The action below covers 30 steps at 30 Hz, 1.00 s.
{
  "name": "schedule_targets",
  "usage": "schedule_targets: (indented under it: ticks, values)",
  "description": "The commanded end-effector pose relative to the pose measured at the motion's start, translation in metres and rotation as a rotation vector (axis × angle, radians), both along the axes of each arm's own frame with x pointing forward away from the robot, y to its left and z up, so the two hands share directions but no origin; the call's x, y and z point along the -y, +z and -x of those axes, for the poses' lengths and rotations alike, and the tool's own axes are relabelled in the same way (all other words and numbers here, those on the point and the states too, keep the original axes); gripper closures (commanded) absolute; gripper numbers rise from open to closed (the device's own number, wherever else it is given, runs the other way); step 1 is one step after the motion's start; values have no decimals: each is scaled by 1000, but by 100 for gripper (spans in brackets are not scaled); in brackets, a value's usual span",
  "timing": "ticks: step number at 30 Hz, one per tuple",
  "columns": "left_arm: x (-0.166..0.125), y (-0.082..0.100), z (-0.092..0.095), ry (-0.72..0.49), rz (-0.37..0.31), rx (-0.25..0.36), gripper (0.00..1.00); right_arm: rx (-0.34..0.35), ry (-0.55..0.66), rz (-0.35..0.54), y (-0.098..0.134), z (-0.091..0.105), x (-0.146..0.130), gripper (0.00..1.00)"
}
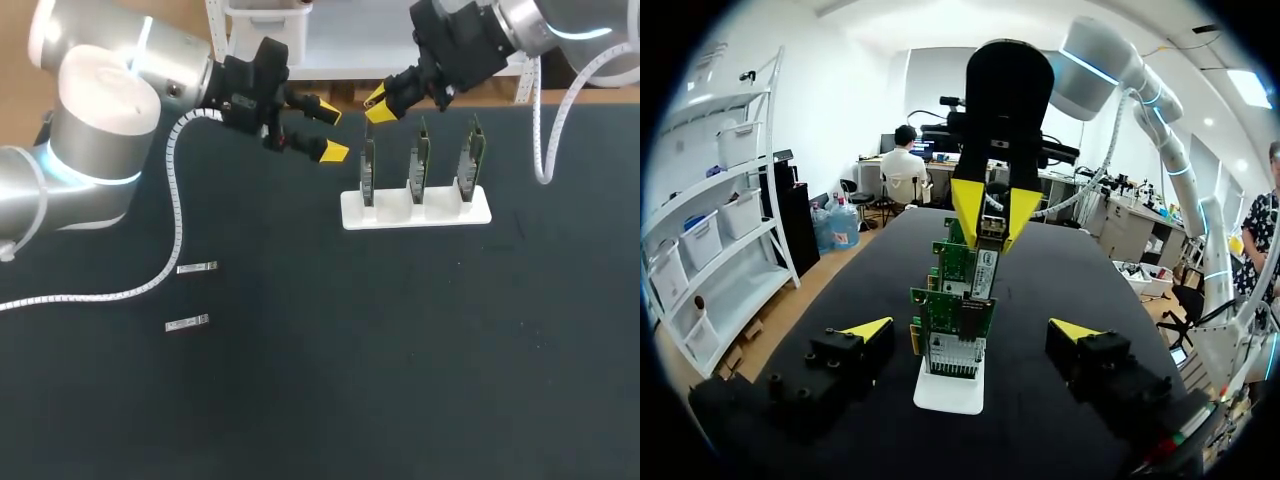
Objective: Pick up the optical module with the left hand, and insert it into the network port with the right hand.
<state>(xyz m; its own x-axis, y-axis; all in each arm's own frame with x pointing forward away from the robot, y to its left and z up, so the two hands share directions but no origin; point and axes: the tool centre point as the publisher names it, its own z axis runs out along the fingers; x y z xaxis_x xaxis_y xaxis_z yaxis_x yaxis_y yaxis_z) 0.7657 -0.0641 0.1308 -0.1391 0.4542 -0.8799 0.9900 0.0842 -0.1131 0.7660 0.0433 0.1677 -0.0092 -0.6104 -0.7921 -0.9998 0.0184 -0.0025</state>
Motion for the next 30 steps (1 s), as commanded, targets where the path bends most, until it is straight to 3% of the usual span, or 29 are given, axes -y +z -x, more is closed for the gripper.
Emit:
schedule_targets:
  ticks: [1, 30]
  values:
    - [0, 1, -2, -3, -4, -4, 0, 2, 4, 2, -1, -1, -1, 100]
    - [0, 1, -2, -3, -4, -4, 0, 21, 27, 13, -2, -2, 0, 100]
